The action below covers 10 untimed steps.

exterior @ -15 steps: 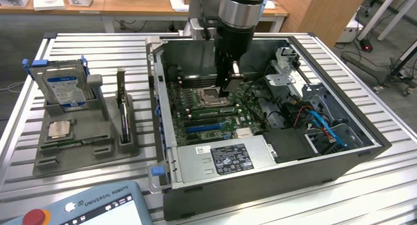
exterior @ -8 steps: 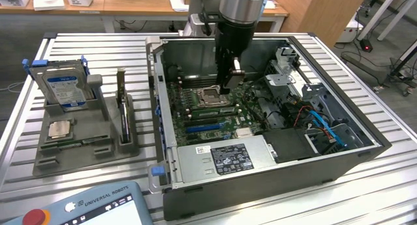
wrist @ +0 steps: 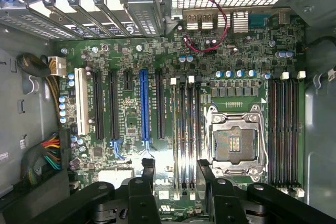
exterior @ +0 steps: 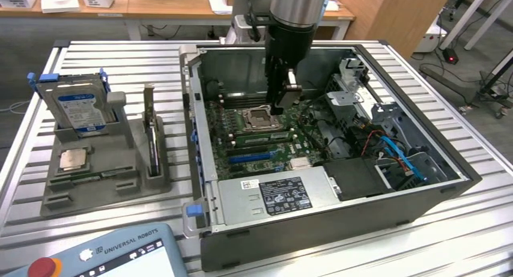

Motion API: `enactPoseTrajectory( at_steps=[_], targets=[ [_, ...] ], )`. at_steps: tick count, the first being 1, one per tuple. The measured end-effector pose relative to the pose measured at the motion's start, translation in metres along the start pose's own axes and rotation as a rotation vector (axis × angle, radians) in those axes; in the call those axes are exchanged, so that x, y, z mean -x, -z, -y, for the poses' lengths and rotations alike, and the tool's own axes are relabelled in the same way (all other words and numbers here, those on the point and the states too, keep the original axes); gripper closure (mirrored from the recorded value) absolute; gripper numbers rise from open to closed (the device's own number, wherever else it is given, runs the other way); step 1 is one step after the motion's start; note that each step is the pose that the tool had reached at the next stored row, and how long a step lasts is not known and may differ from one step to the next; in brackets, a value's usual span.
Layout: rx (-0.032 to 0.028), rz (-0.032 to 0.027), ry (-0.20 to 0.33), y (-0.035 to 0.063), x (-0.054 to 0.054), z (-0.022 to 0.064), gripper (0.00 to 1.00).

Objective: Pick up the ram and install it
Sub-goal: 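Press down the ram until it locks into place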

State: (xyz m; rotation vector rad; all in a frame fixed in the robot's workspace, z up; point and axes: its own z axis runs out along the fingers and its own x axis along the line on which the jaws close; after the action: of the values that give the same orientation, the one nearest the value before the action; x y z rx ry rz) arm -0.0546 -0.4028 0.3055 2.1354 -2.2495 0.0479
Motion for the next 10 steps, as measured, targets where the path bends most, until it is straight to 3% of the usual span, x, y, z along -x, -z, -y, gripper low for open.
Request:
enactPoseTrajectory(
  at_steps=[10],
  targets=[
    [0.0000,0.0000,0.000,0.0000,0.0000,0.0000,0.56]
  ],
)
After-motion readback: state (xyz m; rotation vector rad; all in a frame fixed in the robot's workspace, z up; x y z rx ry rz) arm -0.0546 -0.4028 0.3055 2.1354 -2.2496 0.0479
